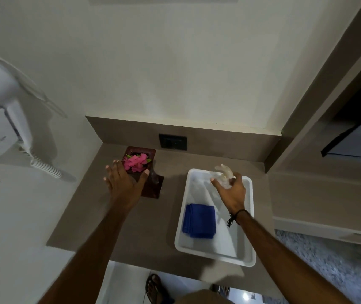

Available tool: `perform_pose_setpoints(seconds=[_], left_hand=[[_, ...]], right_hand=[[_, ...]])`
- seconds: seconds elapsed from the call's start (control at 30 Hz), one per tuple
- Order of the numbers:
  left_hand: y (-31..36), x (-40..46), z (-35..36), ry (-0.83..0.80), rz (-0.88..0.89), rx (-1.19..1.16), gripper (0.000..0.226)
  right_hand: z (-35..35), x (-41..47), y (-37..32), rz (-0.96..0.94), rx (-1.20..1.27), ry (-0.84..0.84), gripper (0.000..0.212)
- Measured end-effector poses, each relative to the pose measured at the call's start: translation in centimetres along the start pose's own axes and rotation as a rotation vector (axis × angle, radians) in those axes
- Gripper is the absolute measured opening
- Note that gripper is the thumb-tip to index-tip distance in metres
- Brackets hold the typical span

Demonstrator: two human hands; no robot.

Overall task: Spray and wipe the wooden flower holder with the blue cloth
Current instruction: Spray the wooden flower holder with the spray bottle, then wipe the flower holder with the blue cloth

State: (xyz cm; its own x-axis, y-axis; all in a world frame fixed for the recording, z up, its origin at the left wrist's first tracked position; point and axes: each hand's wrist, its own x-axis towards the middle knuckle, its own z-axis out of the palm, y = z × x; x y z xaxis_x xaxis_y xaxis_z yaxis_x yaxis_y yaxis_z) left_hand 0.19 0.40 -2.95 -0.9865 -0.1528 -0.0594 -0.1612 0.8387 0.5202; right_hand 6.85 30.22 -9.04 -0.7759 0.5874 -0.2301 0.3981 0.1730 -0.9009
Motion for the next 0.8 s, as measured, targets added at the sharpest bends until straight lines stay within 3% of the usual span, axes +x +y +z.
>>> perform_pose_setpoints(seconds=[0.1, 0.2, 0.33, 0.47, 0.6, 0.7, 0.8], left_hand=[[0.0, 0.0, 0.1, 0.005, -0.003, -0.005, 0.108], [0.1, -0.1, 0.1, 0.003, -0.001, -0.025, 0.109], [0.3, -0.3, 0.1, -0.006, -0.009, -0.034, 0.109], [0.6, -0.6, -0.2, -0.002, -0.012, -0.042, 0.106], [0.6, -0.5, -0.3, -0.007, -0.028, -0.04, 0.106], [0.4, -0.3, -0.2, 0.0, -0.024, -0.037, 0.106], [0.7, -0.1, 0.0, 0.03, -0.038, -0.039, 0.102]], right_hand=[[-0.5, -2.9, 2.1, 0.119, -0.1, 0.05, 0.079], [0.5, -5.5, 3.9, 0.243, -0.232, -0.106, 0.071], [2.6, -6.8, 4.5, 0.264, -0.363, -0.242, 0.06], [2.9, -6.2, 4.1, 0.387, -0.259, -0.312, 0.049], [2.5, -6.4, 3.1, 0.443, 0.041, -0.274, 0.027], [4.3, -6.0, -0.2, 0.357, 0.225, -0.235, 0.035], [7.9, -4.8, -5.3, 0.2, 0.162, -0.17, 0.042]])
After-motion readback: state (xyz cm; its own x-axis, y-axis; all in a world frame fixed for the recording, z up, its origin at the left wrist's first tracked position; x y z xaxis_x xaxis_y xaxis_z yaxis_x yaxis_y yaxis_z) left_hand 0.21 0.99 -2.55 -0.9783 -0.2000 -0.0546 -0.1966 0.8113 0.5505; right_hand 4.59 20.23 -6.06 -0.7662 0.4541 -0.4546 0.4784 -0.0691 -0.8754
